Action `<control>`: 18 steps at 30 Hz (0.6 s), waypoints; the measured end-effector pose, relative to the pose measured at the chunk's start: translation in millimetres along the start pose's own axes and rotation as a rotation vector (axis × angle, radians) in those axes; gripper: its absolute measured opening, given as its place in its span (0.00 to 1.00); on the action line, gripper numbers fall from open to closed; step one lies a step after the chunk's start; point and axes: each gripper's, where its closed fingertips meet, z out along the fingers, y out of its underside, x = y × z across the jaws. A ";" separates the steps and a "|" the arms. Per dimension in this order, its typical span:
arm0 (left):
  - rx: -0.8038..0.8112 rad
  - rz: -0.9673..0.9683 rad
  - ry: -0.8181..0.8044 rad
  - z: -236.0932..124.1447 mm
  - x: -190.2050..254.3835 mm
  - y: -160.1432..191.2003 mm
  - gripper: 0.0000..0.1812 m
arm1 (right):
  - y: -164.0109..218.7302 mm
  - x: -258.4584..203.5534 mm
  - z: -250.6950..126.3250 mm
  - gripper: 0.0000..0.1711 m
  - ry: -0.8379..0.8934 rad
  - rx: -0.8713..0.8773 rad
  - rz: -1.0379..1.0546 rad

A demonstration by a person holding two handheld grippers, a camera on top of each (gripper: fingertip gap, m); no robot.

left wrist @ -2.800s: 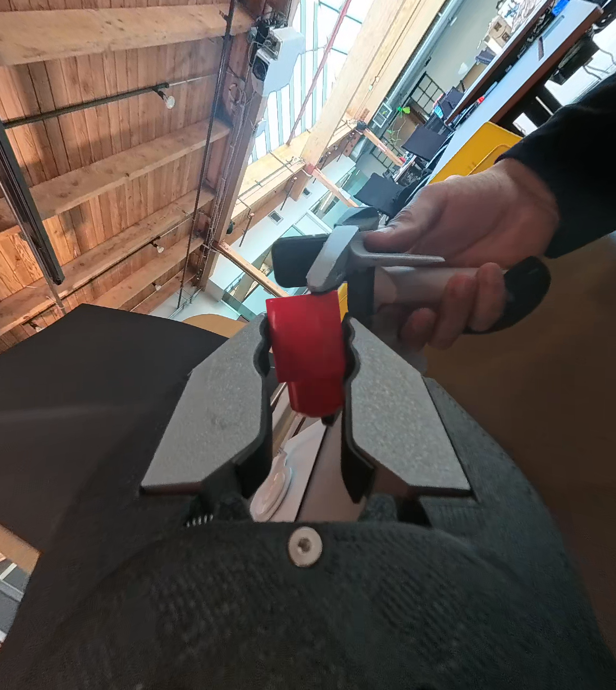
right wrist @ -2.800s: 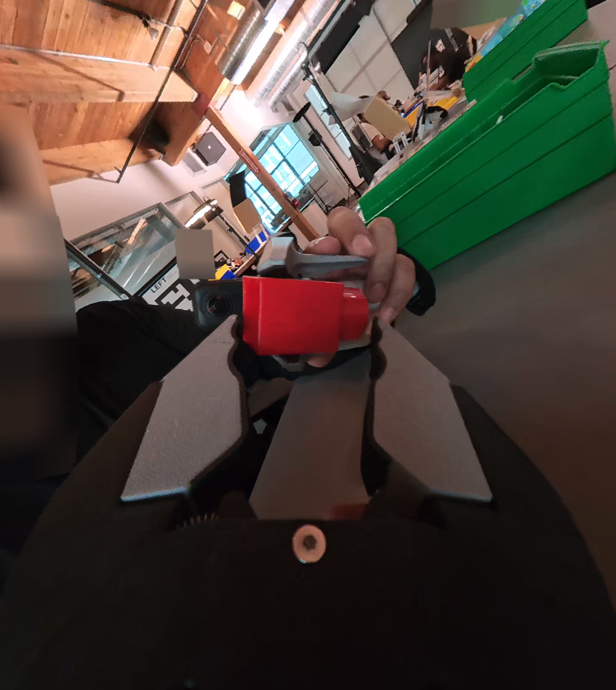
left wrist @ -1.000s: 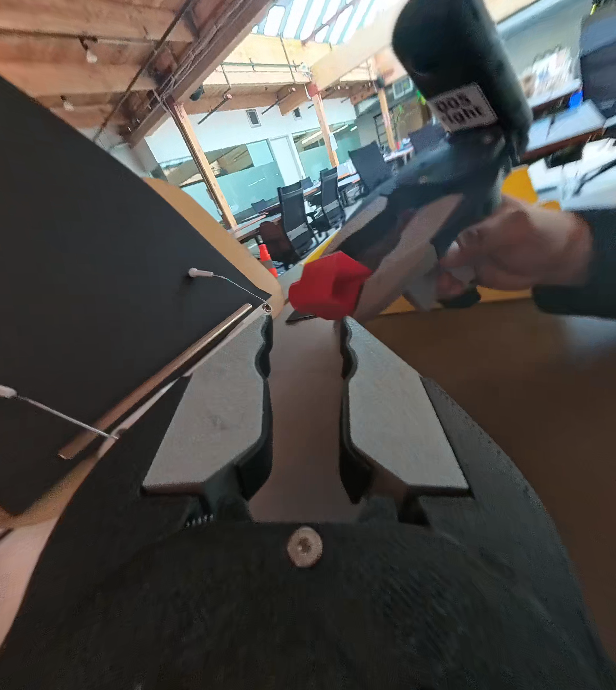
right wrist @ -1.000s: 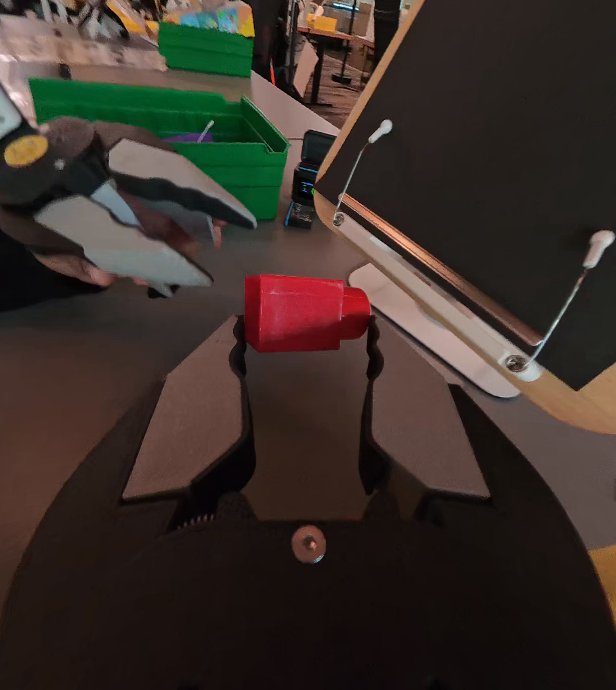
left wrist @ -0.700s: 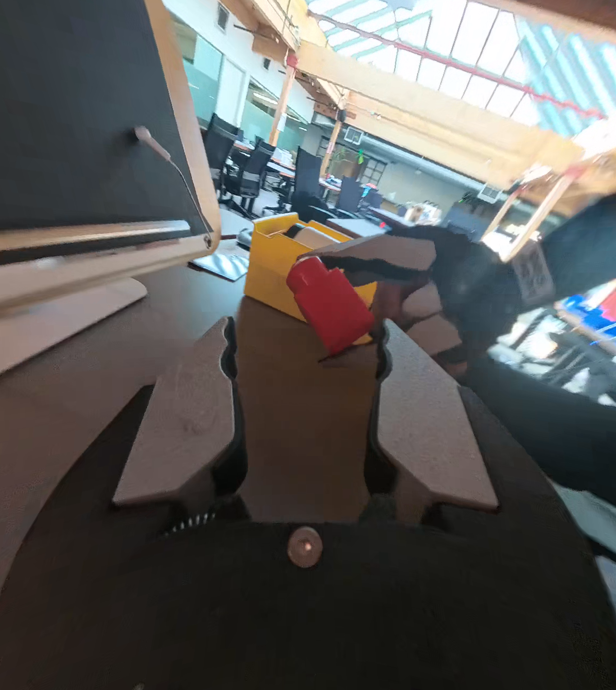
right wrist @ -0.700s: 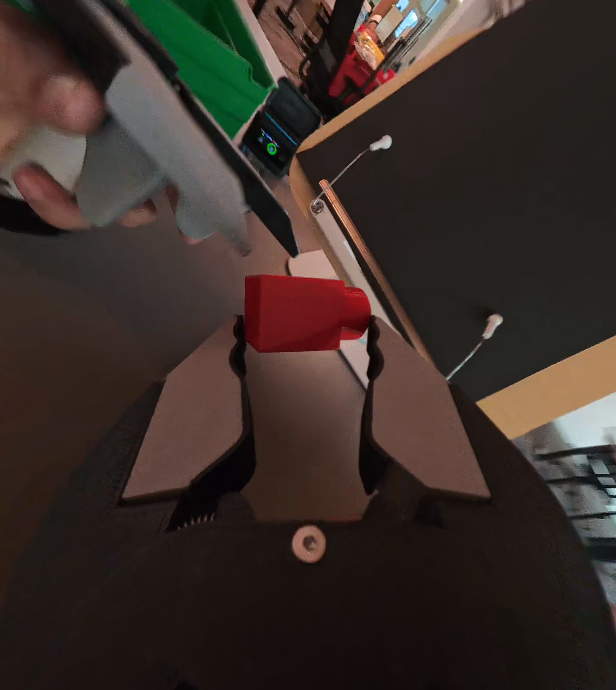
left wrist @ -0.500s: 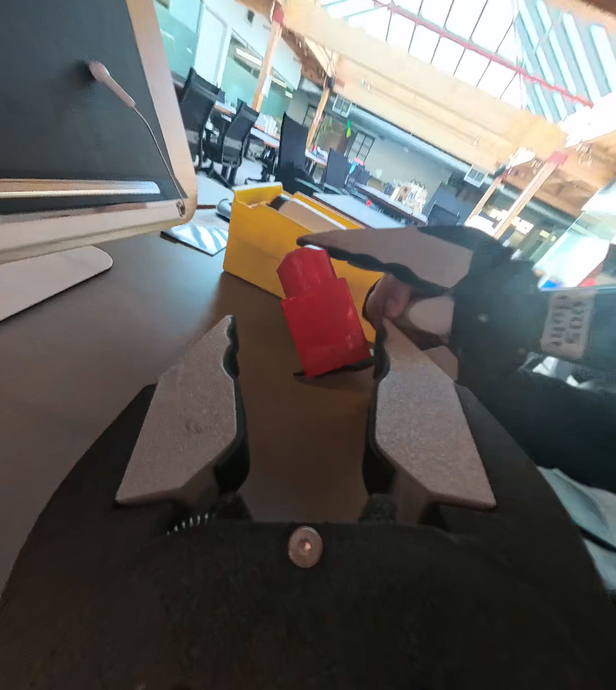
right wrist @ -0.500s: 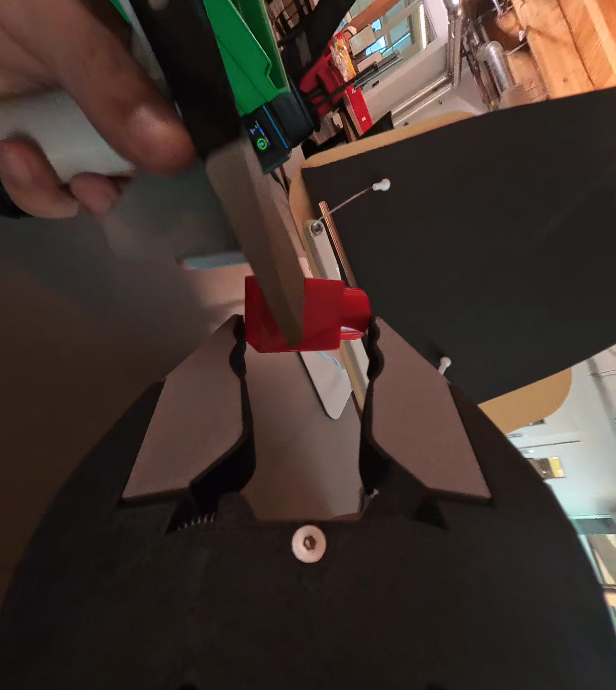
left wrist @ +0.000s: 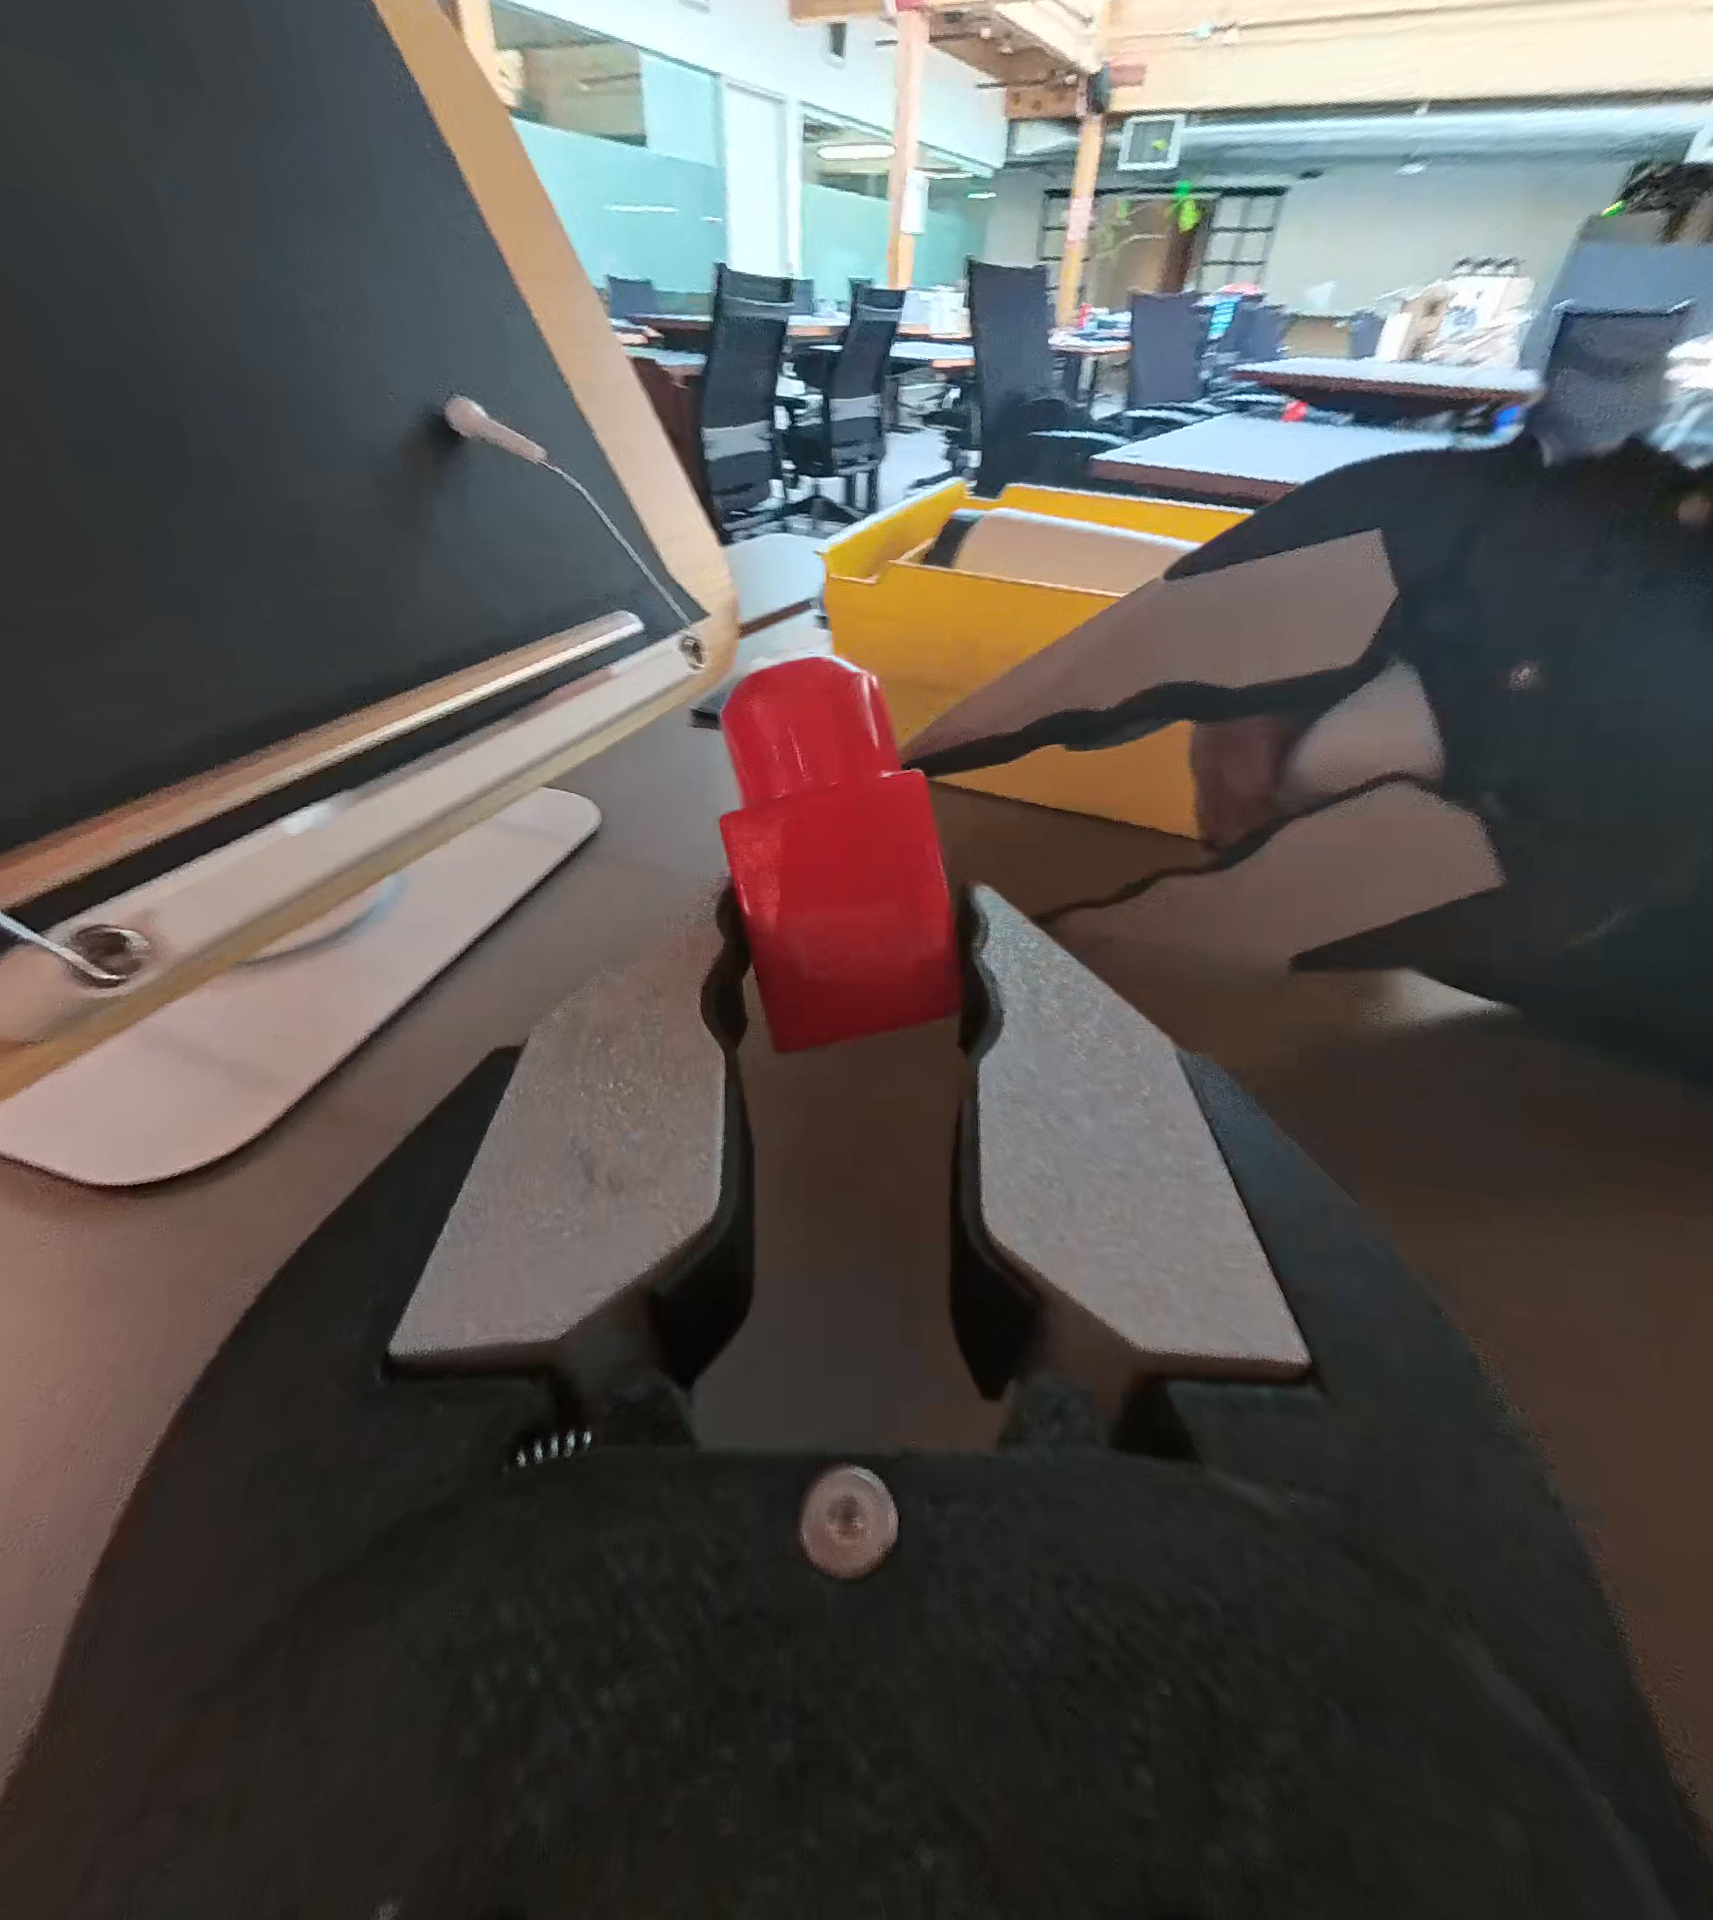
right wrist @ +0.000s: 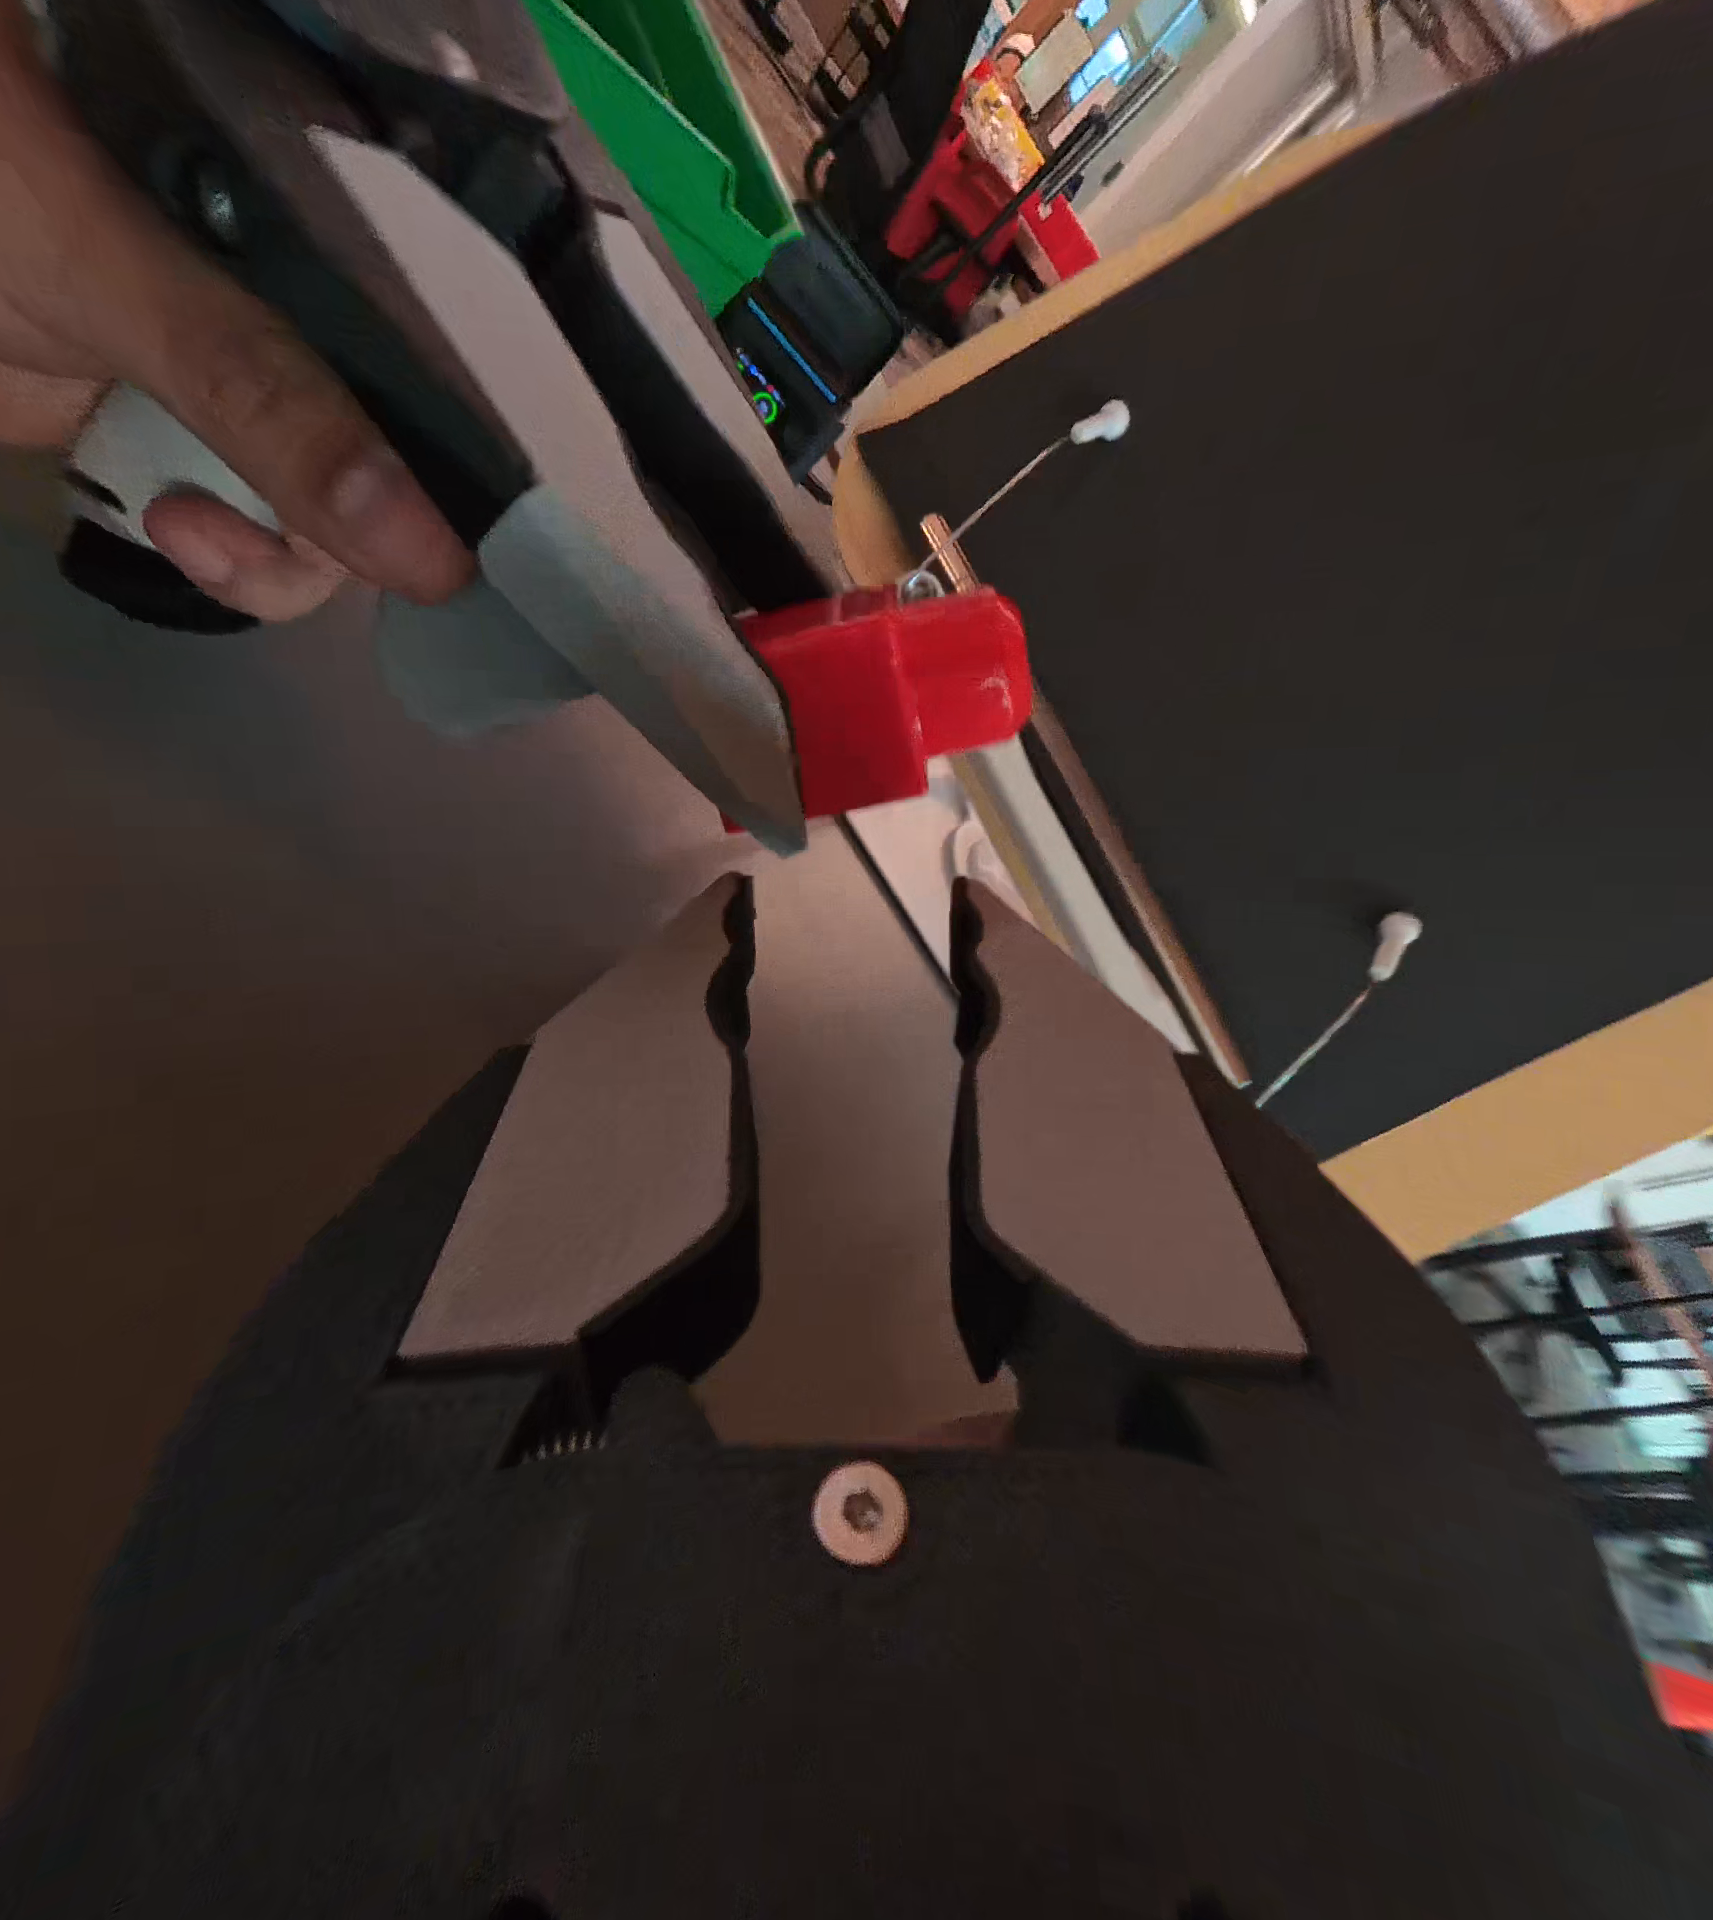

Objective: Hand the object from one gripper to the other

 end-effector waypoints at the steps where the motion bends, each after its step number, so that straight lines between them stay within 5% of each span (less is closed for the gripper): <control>1: 0.001 0.033 -0.026 -1.1 -3.4 -0.3 0.20 | 0.0 -0.7 0.6 0.21 -0.031 0.010 0.063; 9: 0.029 0.069 -0.039 -0.9 -6.1 -1.3 0.20 | -11.3 -10.9 -0.3 0.30 -0.374 0.146 0.644; 11: 0.032 0.064 -0.007 0.0 -1.0 -2.2 0.20 | -12.9 -11.1 -0.7 0.36 -0.426 0.169 0.724; 18: 0.081 0.051 0.097 -2.0 19.6 -13.3 0.19 | -35.3 -9.6 -14.7 0.32 -0.605 0.322 0.895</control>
